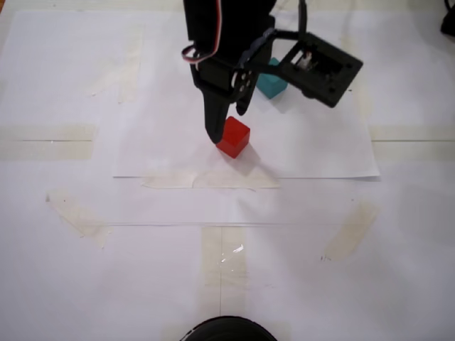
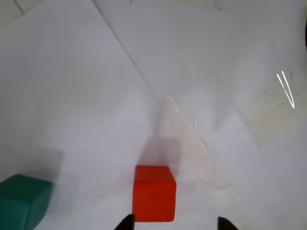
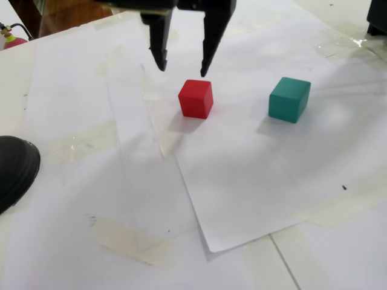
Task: Put the red cube on the top of the blue cube.
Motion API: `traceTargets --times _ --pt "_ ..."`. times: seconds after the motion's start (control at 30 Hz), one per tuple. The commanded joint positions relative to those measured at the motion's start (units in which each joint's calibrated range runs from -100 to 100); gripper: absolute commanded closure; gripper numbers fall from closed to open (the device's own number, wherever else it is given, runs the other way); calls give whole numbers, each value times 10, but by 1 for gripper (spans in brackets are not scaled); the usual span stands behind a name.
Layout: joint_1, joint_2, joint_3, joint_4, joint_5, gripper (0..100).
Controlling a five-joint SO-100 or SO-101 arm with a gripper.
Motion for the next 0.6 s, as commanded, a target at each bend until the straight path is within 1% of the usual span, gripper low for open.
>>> traceTargets --times 0.0,0.13,0.57 --pt "3 -7 7 8 -22 69" --pt "-1 -2 18 10 -25 69" --pt "-18 38 33 -33 -29 69"
